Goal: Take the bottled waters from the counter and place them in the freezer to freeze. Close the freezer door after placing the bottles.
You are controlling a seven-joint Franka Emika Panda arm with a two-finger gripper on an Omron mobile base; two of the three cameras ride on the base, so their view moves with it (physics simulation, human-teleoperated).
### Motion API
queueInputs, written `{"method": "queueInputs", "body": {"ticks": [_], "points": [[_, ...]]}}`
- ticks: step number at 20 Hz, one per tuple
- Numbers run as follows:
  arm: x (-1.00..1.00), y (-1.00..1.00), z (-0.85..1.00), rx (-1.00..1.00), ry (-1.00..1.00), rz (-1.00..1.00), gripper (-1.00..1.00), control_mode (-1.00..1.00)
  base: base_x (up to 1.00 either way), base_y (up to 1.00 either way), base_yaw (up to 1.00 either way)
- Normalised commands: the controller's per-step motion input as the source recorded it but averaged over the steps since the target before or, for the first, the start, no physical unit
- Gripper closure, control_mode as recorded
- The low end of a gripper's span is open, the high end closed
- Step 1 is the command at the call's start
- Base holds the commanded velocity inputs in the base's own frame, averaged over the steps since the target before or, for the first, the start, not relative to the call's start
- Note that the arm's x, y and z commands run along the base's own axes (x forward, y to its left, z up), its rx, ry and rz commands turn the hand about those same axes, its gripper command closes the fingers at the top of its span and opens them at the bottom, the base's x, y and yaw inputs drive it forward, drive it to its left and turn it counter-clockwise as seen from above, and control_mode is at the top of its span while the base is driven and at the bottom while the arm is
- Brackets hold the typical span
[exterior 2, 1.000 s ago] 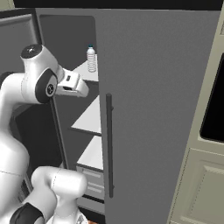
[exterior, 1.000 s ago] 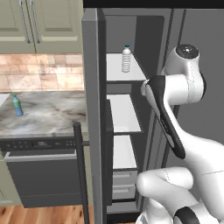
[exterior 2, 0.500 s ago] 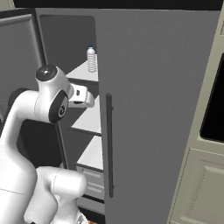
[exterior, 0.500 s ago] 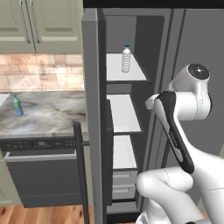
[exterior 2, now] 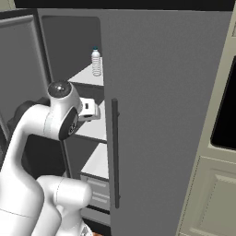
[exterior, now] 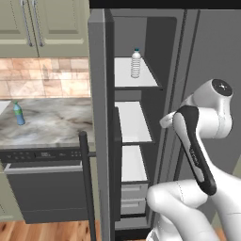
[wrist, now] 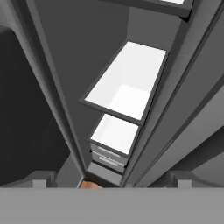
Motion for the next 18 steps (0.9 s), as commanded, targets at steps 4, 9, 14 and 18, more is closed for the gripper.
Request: {"method": "queueInputs", "body": {"ticks": [4, 9, 14, 18], "points": [[-0.21, 0.0, -0.14, -0.01, 0.08, 0.01, -1.0, -1.0, 0.0, 0.0, 0.0], [-0.22, 0.0, -0.14, -0.01, 0.15, -0.02, -1.0, -1.0, 0.0, 0.0, 0.0], [-0.08, 0.0, -0.09, -0.01, 0.19, -0.1, -1.0, -1.0, 0.0, 0.0, 0.0], [0.0, 0.0, -0.02, -0.02, 0.21, -0.16, -1.0, -1.0, 0.0, 0.0, 0.0]]}}
